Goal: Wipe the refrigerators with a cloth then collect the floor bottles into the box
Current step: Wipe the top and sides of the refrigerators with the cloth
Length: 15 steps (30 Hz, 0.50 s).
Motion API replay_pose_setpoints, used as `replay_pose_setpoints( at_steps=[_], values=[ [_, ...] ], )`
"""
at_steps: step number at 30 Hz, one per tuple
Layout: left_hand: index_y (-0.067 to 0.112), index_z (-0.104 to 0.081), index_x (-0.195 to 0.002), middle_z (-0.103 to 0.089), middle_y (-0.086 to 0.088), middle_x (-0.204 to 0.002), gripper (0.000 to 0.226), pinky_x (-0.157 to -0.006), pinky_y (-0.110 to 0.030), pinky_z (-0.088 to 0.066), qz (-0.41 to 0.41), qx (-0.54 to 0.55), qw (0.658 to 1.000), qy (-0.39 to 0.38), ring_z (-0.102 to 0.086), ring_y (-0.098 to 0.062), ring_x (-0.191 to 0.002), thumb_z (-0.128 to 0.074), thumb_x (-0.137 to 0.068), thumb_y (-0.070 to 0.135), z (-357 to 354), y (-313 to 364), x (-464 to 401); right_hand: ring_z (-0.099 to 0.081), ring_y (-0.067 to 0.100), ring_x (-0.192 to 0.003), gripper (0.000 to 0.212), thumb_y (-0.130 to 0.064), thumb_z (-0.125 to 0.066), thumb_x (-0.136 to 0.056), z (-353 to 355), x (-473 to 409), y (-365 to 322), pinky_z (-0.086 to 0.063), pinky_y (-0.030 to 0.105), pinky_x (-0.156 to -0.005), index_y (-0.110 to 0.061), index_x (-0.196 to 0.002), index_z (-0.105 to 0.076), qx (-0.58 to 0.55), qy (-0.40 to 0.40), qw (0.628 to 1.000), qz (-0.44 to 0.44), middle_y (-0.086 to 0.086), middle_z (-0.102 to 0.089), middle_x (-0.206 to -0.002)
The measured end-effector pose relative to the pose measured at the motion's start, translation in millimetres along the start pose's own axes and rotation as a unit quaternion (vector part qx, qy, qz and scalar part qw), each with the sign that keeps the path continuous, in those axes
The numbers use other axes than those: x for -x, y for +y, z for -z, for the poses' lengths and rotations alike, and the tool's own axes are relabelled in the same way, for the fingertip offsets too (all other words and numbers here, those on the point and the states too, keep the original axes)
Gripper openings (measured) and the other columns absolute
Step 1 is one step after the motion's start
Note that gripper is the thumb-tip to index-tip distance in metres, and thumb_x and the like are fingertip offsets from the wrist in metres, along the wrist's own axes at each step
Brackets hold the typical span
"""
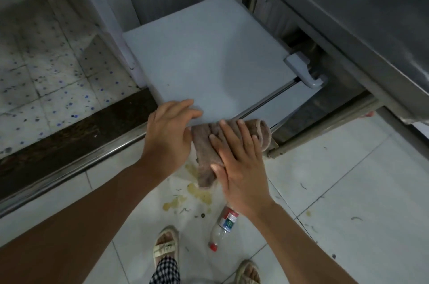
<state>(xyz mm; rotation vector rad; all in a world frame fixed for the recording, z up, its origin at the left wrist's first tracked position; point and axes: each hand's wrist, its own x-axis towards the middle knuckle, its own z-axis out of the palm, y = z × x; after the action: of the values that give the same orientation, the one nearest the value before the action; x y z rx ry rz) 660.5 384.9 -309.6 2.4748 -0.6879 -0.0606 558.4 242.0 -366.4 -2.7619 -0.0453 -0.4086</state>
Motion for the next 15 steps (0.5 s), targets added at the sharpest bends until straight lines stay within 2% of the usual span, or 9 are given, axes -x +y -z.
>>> replay_pose_setpoints(
  at_steps=[2, 4, 7, 10, 12, 14, 15],
  values=[
    [0.009, -0.065, -0.112, -0.058, -0.005, -0.127, 0.04, -0.1, -0.043, -0.037, -0.015, -0.002, 1.0, -0.007, -0.05, -0.026, -0.12, -0.061, -0.075, -0.007, -6.8, 11.3, -8.1, -0.016, 0.032, -0.145, 0.054, -0.039, -0.022, -0.101, 7.7, -6.0, 38.0, -0.013, 0.053, -0.118, -0.01, -0.137, -0.049, -0.005, 0.024, 0.999, -0.04, 0.009, -0.033, -0.152],
    [0.01, -0.065, -0.113, -0.061, -0.004, -0.124, 0.04, -0.101, -0.046, -0.037, -0.043, 0.0, 0.999, -0.022, -0.052, -0.025, -0.119, -0.062, -0.077, -0.006, -15.6, 24.7, -19.3, -0.013, 0.032, -0.146, 0.062, -0.041, -0.01, -0.101, 18.8, -17.1, 77.8, -0.014, 0.054, -0.117, -0.005, -0.142, -0.04, -0.004, 0.047, 0.993, -0.111, 0.013, -0.028, -0.154],
    [0.014, -0.064, -0.116, -0.059, -0.002, -0.127, 0.039, -0.102, -0.047, -0.035, -0.066, -0.003, 0.997, -0.04, -0.049, -0.023, -0.123, -0.062, -0.08, 0.002, -30.7, 46.9, -34.1, -0.008, 0.033, -0.146, 0.075, -0.048, 0.002, -0.097, 33.8, -41.1, 122.4, -0.008, 0.051, -0.118, -0.002, -0.145, -0.031, -0.016, 0.057, 0.984, -0.17, 0.017, -0.02, -0.155],
    [0.022, -0.06, -0.122, -0.047, 0.001, -0.14, 0.042, -0.106, -0.04, -0.029, -0.047, -0.044, 0.997, -0.051, -0.038, -0.02, -0.13, -0.062, -0.082, 0.012, -43.4, 62.2, -37.5, -0.003, 0.036, -0.146, 0.065, -0.04, -0.011, -0.097, 31.4, -57.5, 122.0, -0.007, 0.052, -0.119, 0.001, -0.145, -0.028, -0.081, 0.098, 0.961, -0.247, 0.022, -0.006, -0.157],
    [0.027, -0.055, -0.127, -0.037, 0.004, -0.146, 0.045, -0.106, -0.038, -0.026, -0.039, -0.079, 0.994, -0.062, -0.03, -0.018, -0.134, -0.06, -0.083, 0.016, -48.2, 64.8, -34.1, 0.009, 0.037, -0.145, 0.064, -0.041, -0.017, -0.099, 20.6, -54.9, 95.8, -0.014, 0.053, -0.117, -0.002, -0.149, -0.016, -0.128, 0.102, 0.943, -0.289, 0.018, 0.013, -0.157],
    [0.028, -0.052, -0.13, -0.033, 0.005, -0.149, 0.047, -0.106, -0.039, -0.023, -0.034, -0.102, 0.992, -0.071, -0.027, -0.016, -0.136, -0.058, -0.084, 0.018, -49.2, 64.1, -29.7, 0.017, 0.036, -0.144, 0.067, -0.043, -0.02, -0.099, 10.4, -42.1, 64.5, -0.019, 0.053, -0.116, -0.003, -0.15, -0.007, -0.166, 0.094, 0.944, -0.269, 0.013, 0.026, -0.154],
    [0.028, -0.051, -0.13, -0.032, 0.005, -0.15, 0.046, -0.106, -0.039, -0.023, -0.028, -0.11, 0.991, -0.072, -0.027, -0.016, -0.136, -0.057, -0.085, 0.019, -48.8, 63.9, -27.4, 0.016, 0.036, -0.144, 0.068, -0.042, -0.022, -0.098, 7.2, -34.0, 53.6, -0.013, 0.05, -0.118, -0.002, -0.15, -0.007, -0.178, 0.094, 0.95, -0.241, 0.014, 0.025, -0.154]
  ],
)
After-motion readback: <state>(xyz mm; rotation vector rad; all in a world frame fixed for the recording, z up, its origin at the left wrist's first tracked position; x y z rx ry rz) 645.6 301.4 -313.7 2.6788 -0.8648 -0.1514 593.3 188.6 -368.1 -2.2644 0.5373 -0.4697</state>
